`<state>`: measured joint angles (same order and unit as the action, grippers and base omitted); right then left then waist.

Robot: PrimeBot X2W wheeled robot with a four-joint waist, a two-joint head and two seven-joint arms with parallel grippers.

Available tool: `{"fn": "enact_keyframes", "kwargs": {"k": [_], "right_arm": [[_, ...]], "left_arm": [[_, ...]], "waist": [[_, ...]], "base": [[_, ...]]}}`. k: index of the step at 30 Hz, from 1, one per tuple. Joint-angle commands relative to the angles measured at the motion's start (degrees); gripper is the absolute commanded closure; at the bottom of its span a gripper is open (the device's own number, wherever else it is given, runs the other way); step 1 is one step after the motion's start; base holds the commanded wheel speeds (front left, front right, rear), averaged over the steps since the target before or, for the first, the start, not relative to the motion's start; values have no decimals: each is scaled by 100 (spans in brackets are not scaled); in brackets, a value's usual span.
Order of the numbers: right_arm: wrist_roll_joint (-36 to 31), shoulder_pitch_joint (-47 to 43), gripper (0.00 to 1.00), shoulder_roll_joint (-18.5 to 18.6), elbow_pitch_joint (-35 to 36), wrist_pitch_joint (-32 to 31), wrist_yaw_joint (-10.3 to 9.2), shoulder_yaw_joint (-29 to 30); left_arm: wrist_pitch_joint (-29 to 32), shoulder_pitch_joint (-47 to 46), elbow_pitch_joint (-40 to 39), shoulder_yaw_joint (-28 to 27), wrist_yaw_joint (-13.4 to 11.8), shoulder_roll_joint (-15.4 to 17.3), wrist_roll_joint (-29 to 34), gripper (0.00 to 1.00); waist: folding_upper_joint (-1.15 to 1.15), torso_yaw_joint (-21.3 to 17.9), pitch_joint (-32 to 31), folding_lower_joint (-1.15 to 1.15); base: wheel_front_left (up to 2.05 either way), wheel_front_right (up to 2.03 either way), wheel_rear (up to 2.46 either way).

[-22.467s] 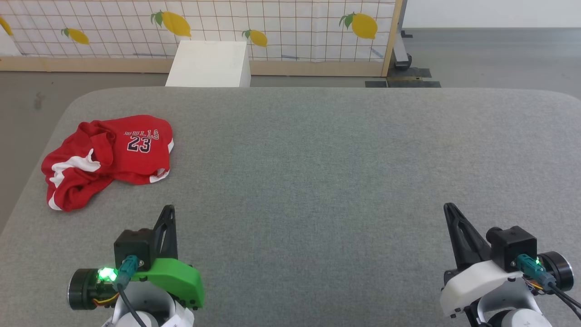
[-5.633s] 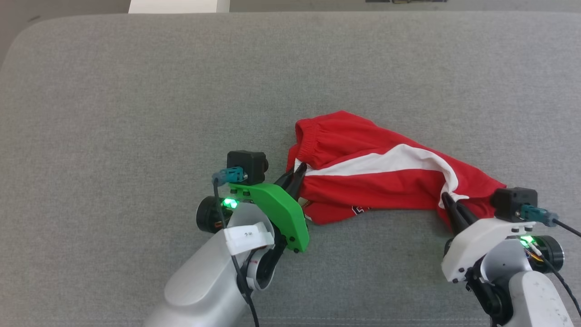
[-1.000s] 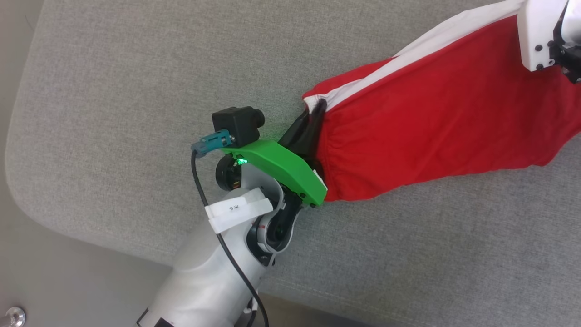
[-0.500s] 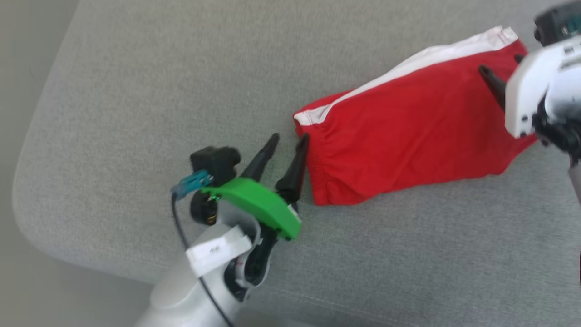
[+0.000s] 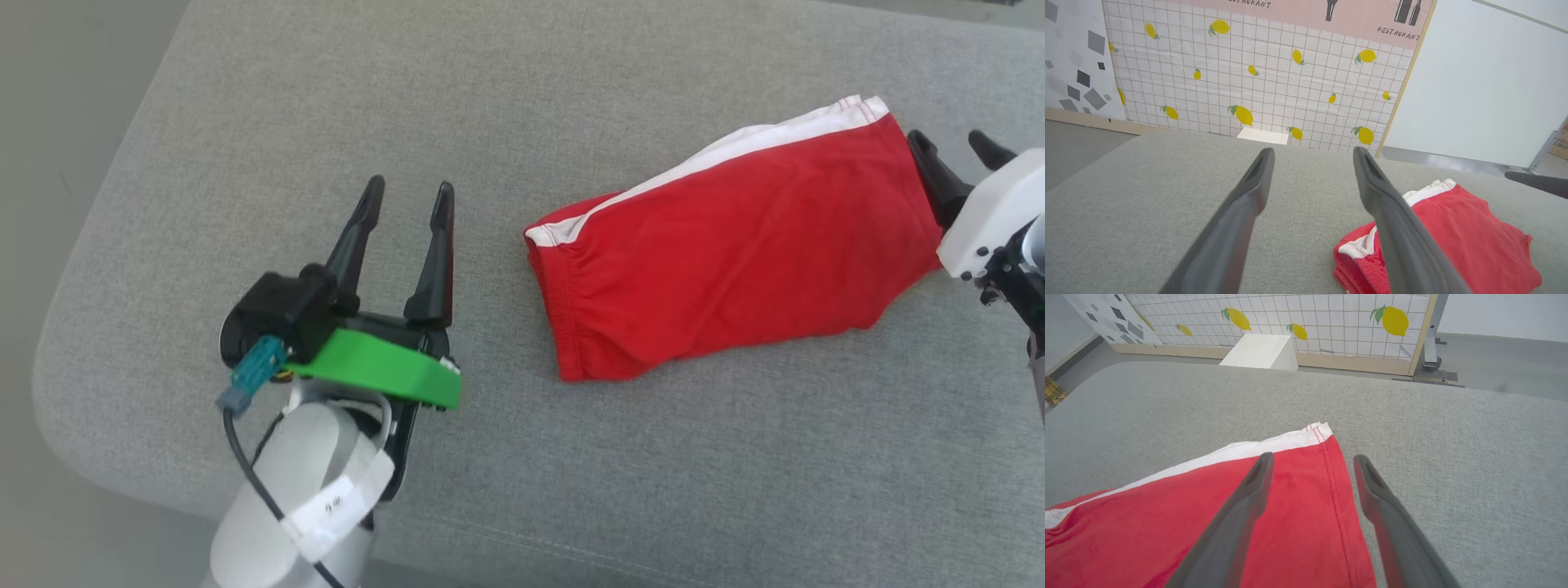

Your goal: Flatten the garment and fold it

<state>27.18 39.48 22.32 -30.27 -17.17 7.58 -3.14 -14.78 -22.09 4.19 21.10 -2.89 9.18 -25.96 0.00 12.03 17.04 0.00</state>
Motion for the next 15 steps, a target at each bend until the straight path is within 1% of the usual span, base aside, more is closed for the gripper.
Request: {"fn": "enact_keyframes", "kwargs": {"k": [1,5,7,11,15], "right_arm": [[-59,-9,0,-84,-113,-17,-9,112],[-267,235,0,-226,-499,-139,-9,438],[-428,389,0,-287,-743,-278,-9,597],[-872,737,0,-343,-1182,-567,-9,869],[-1231,1003,0,-407,-1537,-883,-9,1142]], "left_arm": [[-20,184,-34,-197,172,-131,263,0],[-20,369,-102,-714,560,-385,763,0],[-21,429,-123,-911,683,-472,918,0],[-21,478,-182,-1184,845,-579,1106,0],[-21,480,-224,-1301,912,-619,1160,0]], "waist": [[0,23,47,0],[0,50,170,0],[0,73,241,0],[0,152,399,0],[0,261,532,0]], "base": [[0,0,0],[0,0,0],[0,0,0],[0,0,0],[0,0,0]]}}
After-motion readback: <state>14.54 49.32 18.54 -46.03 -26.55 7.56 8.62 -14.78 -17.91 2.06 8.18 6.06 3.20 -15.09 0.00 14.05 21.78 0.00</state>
